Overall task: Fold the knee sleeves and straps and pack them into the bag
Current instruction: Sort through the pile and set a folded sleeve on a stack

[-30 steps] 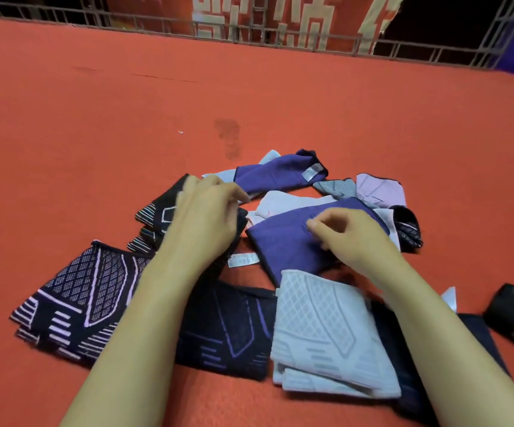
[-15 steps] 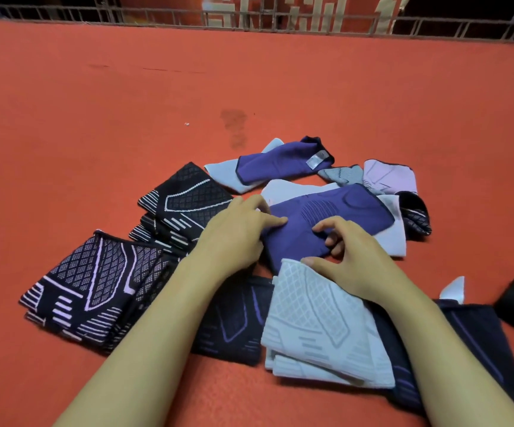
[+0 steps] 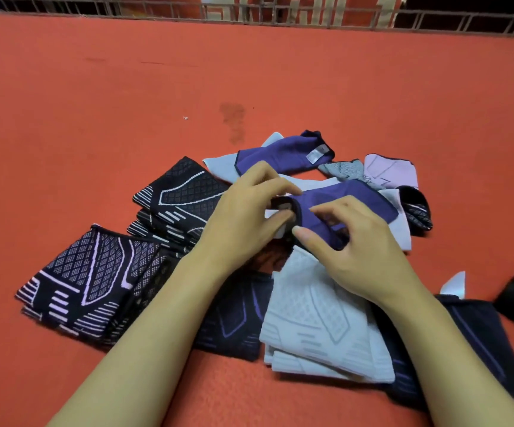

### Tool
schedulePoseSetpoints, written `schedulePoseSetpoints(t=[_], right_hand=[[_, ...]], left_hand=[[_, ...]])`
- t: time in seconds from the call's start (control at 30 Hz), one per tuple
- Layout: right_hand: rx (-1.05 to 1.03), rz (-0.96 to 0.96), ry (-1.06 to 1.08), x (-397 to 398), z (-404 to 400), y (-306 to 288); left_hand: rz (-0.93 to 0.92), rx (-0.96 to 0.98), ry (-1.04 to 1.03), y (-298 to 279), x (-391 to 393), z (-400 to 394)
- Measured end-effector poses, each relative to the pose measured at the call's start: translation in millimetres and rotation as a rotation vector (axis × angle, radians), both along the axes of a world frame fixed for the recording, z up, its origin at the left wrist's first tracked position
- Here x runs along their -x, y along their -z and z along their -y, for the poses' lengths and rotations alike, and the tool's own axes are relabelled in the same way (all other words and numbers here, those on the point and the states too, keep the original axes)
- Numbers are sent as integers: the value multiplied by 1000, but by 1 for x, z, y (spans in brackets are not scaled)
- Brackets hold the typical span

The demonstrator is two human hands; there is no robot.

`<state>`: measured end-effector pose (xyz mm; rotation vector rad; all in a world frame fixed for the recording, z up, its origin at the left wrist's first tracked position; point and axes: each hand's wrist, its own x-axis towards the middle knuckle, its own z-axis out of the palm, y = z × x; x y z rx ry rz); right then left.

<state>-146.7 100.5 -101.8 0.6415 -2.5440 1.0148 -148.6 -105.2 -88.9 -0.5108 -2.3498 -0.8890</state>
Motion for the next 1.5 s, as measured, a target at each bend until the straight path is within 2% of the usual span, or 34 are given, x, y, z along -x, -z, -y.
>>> schedulePoseSetpoints(t=[0.13,0.2,0.37,0.5,0.6,0.7,0.87,0.93,0.97,1.0,1.07,1.13,1.2,1.3,1.4,1.43,1.5], right_hand=[[61,29,25,3,3,3],[141,130,-26,2,6,2],[373,320,-86,5,7,1],[350,239,-47,5,3,0],[278,158,-130,0,7,2],[199,61,-205,-2,12,5],[206,-85,-18,3,10,7],[185,-25,106,6,6,8],[254,61,122,7,5,6],[442,196,99,7,5,4],[966,561,-22,10,5,-3],[1341,812,-113,12,2,-9],[1504,933,-204,12,0,-11],[1420,1040,-368,8,-4,-14],[1089,944,-547,5,-7,-21],[957,840,-521,5,-5,-18],[616,555,-202,7,2,-13]], left_hand=[[-3,-189,-45,-1,-3,-11],[8,-156,-59,0,-2,-15],[182,-53,78,4,-3,-15],[279,-236,70,2,-4,-19],[466,-477,9,1,-4,-22],[565,-587,48,1,-3,-18],[647,-639,135,2,-3,-12],[695,-753,191,1,-4,-14],[732,-864,233,0,-4,-15],[787,-1020,287,-2,-3,-14],[905,-1314,415,-8,-3,-17],[978,-1433,496,-10,-3,-23],[1002,-1477,544,-9,1,-28],[982,-1454,538,-12,5,-26],[950,-1364,501,-11,7,-17],[956,-1326,506,-9,6,-15],[973,-1213,534,-8,1,-16]])
